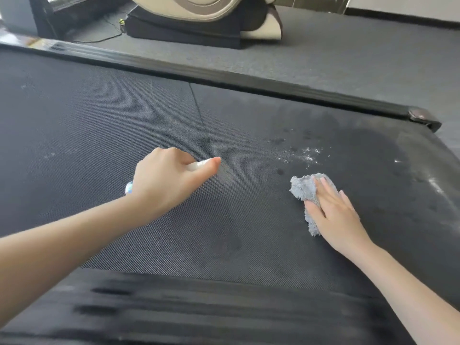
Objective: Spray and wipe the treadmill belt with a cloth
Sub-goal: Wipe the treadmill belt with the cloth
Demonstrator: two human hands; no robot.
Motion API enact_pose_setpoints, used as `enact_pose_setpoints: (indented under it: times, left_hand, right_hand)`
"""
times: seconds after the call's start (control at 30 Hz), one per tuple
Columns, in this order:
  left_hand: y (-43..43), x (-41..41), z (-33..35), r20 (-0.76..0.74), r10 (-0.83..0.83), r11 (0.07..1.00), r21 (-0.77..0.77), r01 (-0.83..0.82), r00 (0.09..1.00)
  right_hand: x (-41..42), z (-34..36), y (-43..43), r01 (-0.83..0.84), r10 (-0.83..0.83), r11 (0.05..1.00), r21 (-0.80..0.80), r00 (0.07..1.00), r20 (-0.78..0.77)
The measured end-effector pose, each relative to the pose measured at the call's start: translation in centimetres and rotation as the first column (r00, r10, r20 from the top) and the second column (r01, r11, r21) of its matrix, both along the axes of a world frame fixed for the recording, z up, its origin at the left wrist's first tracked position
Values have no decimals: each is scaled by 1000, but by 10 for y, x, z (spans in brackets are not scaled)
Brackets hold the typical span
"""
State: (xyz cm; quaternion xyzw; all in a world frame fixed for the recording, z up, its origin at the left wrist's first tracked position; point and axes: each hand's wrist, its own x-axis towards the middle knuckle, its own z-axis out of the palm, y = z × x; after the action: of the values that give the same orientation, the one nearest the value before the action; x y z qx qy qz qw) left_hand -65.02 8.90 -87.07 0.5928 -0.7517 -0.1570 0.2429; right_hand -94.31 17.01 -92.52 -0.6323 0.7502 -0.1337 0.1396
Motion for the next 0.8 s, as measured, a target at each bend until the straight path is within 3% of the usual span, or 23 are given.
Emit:
enact_pose_setpoints:
  times: [0.1, 0.23, 0.3, 0.47, 0.7, 0.8]
  left_hand:
    - [-14, -7, -2, -40, 31, 998, -49, -33, 999]
    - [-52, -17, 2, 5, 71, 996, 51, -71, 997]
    - [-70, -25, 3, 23, 73, 997, 10, -74, 997]
    - [-96, -51, 7, -121, 147, 980, -119, -162, 982]
    - [-157, -84, 13, -97, 163, 987, -3, -164, 982]
    - [-175, -99, 15, -132, 179, 978, -81, -191, 975]
  right_hand:
    - [1, 5, 1, 16, -16, 999, 34, 1000, 3]
    - [-4, -2, -2, 9, -8, 1000, 26, 1000, -10]
    - [-6, -4, -5, -7, 8, 1000, 5, 1000, -30]
    - [-6, -1, -12, 10, -10, 1000, 21, 1000, 4]
    - [-19, -17, -27, -80, 77, 996, -45, 996, -51]
    - [-21, -20, -29, -102, 99, 992, -70, 994, -48]
